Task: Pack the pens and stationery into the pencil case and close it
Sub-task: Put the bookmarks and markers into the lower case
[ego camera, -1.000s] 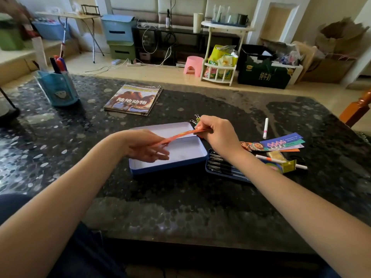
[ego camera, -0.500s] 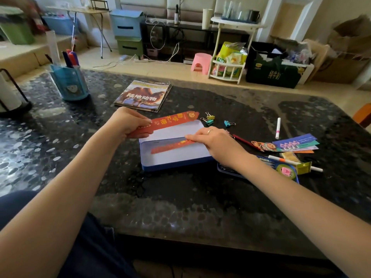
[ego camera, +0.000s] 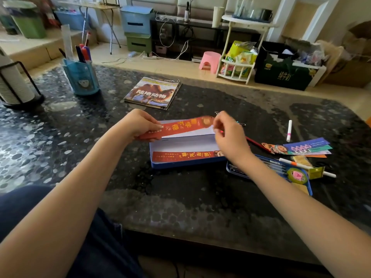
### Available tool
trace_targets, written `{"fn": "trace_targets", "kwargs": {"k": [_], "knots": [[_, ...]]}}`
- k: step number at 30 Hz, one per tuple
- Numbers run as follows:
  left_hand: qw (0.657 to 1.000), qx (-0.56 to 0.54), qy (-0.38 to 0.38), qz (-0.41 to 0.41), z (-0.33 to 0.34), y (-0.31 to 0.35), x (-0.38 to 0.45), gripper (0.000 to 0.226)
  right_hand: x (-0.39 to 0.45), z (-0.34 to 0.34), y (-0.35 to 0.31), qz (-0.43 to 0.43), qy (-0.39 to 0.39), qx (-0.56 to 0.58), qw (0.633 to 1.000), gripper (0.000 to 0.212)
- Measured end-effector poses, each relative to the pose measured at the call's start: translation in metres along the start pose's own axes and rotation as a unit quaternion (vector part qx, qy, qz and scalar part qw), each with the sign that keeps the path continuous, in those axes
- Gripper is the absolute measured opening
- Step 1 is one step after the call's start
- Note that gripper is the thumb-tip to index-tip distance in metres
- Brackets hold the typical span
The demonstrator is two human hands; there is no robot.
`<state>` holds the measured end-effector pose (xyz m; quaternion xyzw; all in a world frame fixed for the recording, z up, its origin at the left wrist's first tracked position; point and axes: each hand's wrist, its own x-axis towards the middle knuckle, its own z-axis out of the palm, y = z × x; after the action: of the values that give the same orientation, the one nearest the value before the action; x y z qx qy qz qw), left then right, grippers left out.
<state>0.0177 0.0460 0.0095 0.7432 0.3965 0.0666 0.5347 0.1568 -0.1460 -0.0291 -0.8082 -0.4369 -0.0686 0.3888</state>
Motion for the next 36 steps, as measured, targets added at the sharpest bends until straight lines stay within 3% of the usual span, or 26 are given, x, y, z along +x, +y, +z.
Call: {"fn": "trace_targets", "kwargs": {"k": [2, 5, 8, 10, 13, 15, 17, 20, 25, 30, 33, 36], "knots": [[1.0, 0.009, -0.016, 0.007, 0.001, 0.001, -0.002, 0.004, 0.002, -0.015, 0.004, -0.024, 0.012, -0.025, 0.999, 0.021], [0.998, 0.022, -0.06, 0.017, 0.01, 0.002, -0.005, 0.005, 0.006, -0.025, 0.004, -0.041, -0.144, -0.053, 0.987, 0.048], [0.997, 0.024, -0.068, 0.033, 0.018, 0.001, -0.007, 0.005, 0.006, -0.022, 0.0, -0.002, -0.232, -0.039, 0.972, 0.044], [0.997, 0.029, -0.062, 0.046, 0.021, 0.001, -0.007, 0.005, 0.006, -0.019, 0.001, 0.037, -0.175, 0.009, 0.984, 0.048], [0.997, 0.02, -0.028, 0.062, 0.021, 0.001, -0.003, 0.006, 0.004, -0.019, 0.006, 0.144, -0.004, 0.098, 0.985, 0.059], [0.998, 0.013, -0.017, 0.064, 0.021, 0.001, -0.002, 0.008, 0.004, -0.018, 0.005, 0.229, 0.021, 0.203, 0.952, 0.052], [0.996, 0.042, -0.026, 0.07, 0.023, 0.002, -0.003, 0.008, 0.003, -0.014, 0.005, 0.234, -0.003, 0.237, 0.943, 0.036], [0.992, 0.094, -0.036, 0.073, 0.025, 0.002, -0.006, 0.006, 0.005, -0.015, 0.004, 0.197, -0.024, 0.153, 0.968, 0.011], [0.951, 0.269, 0.017, 0.154, 0.029, -0.004, -0.008, 0.008, 0.01, -0.016, 0.008, 0.152, -0.13, 0.014, 0.98, 0.002], [0.911, 0.372, -0.053, 0.168, 0.046, -0.015, -0.006, 0.019, 0.007, -0.011, 0.01, 0.097, -0.252, -0.174, 0.947, 0.005], [0.899, 0.39, -0.054, 0.194, 0.051, -0.016, -0.004, 0.01, 0.005, -0.01, 0.006, 0.056, -0.263, -0.236, 0.934, 0.01], [0.887, 0.401, -0.136, 0.186, 0.054, -0.013, -0.006, 0.046, 0.005, -0.008, 0.009, 0.069, -0.271, -0.236, 0.931, 0.014]]}}
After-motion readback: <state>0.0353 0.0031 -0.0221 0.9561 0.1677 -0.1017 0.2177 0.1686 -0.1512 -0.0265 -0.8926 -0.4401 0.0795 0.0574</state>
